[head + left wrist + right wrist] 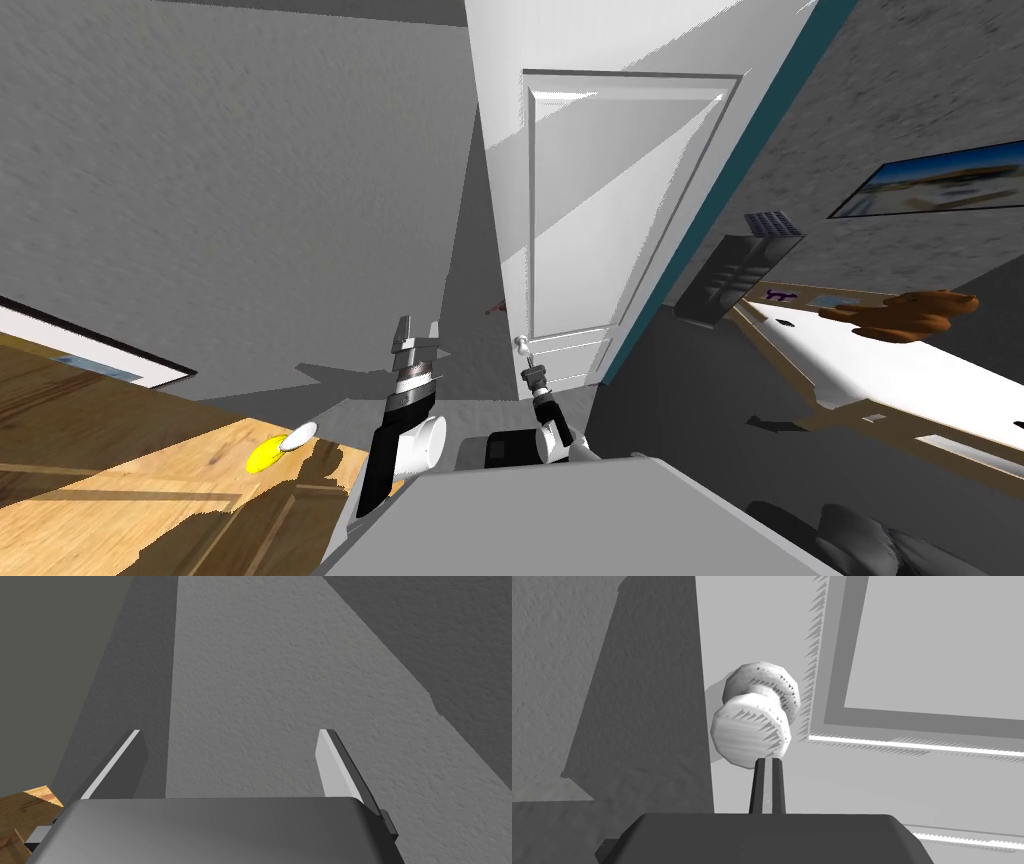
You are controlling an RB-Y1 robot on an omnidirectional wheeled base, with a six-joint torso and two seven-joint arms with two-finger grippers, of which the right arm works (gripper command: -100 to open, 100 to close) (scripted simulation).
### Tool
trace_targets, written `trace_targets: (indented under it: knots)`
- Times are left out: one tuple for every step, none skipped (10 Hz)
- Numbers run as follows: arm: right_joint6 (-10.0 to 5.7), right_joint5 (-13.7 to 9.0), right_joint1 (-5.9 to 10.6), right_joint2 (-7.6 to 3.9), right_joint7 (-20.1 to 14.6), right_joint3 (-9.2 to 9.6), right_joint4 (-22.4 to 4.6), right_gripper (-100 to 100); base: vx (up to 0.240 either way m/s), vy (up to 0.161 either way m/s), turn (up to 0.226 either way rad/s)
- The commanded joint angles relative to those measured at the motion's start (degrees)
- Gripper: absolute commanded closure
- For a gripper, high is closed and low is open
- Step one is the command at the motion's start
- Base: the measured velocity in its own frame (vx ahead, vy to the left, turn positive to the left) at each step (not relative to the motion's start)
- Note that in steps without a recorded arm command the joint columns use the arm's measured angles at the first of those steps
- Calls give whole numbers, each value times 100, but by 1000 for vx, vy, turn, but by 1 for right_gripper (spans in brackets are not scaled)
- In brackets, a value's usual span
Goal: Push the door open
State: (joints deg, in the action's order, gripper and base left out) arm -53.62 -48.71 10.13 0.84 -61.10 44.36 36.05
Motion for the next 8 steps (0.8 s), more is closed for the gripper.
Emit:
trace_targets:
  knots:
    - [0,0,0,0,0,0,0,100,-8,-3,0]
    - [0,0,0,0,0,0,0,100,0,0,0]
    - [-21,-35,-21,-174,8,-21,16,-100,-84,14,-57]
    - [-43,-73,-43,-203,17,-44,34,-100,-210,28,-119]
    - [-58,-98,-58,-145,23,-60,46,-100,-210,64,-72]
    - [-77,-130,-76,26,31,-80,61,-100,-196,46,-56]
    - [-84,-143,-84,135,34,-88,67,-100,-172,36,-44]
    - [-132,-121,-29,104,-20,-69,-76,-100,-74,21,-8]
